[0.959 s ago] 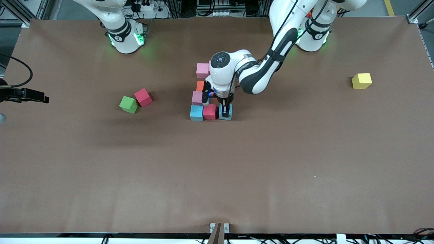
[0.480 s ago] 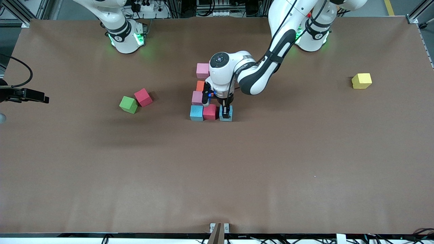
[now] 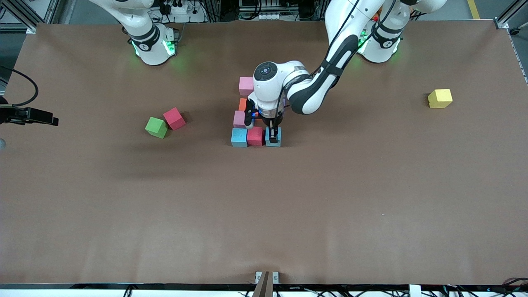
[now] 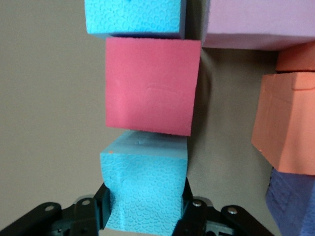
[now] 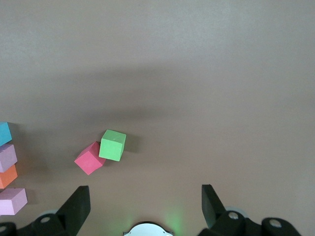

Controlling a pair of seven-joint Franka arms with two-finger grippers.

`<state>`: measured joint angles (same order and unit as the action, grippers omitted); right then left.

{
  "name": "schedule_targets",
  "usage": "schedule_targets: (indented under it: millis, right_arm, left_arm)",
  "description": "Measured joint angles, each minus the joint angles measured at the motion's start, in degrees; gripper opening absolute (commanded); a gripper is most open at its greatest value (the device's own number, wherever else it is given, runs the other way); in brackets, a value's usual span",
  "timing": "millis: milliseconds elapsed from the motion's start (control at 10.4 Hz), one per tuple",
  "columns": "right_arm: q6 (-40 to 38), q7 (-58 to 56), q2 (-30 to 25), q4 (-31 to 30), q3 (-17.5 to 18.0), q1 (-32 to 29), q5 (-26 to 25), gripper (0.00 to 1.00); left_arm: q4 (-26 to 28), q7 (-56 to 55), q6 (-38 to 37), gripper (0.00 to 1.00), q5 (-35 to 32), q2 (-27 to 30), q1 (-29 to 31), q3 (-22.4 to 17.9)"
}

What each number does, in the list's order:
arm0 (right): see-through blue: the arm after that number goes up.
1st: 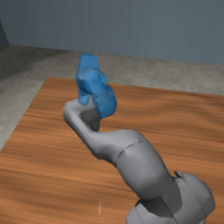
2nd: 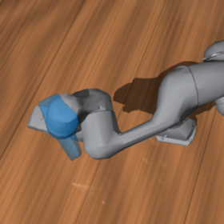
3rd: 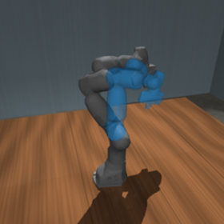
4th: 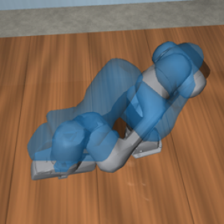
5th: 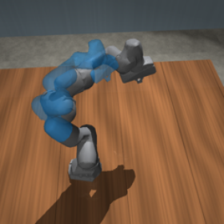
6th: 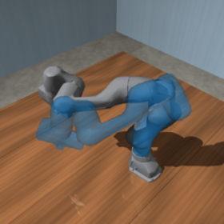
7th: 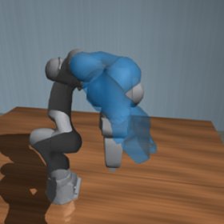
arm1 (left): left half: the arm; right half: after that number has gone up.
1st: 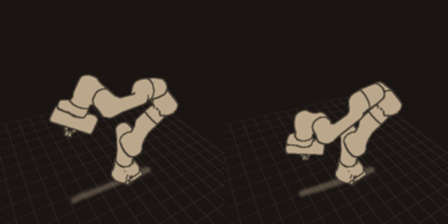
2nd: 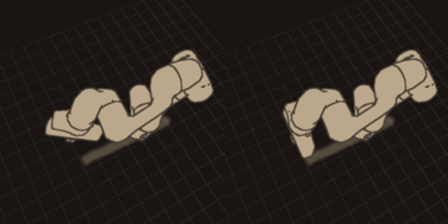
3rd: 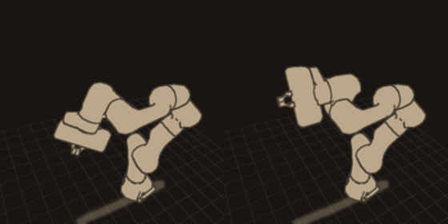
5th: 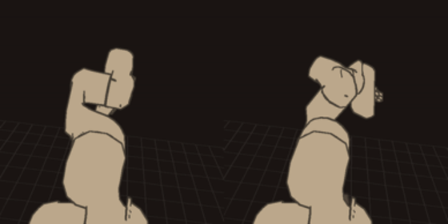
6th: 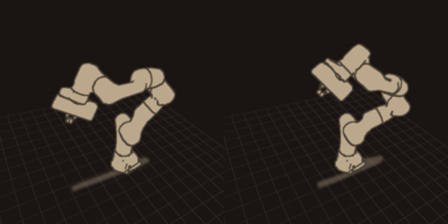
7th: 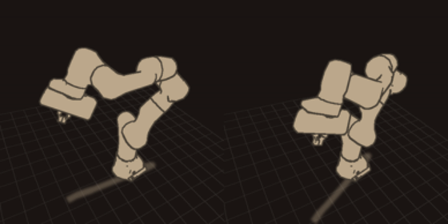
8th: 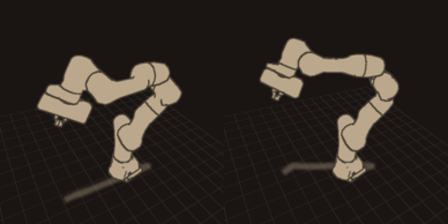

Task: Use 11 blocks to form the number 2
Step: 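Lower the cyan block onto the table next to the pink block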

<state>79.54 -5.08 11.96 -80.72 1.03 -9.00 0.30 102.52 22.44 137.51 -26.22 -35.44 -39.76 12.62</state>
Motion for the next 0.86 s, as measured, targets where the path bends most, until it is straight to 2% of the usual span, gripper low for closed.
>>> schedule_targets:
  millis: [863]
  right_arm:
    - [0.0,-0.13,0.06,0.0,0.0,-0.05,0.0,1.0]
  left_arm:
    - [-1.14,-0.48,0.25,0.0,0.0,-1.11,-0.44,0.0]
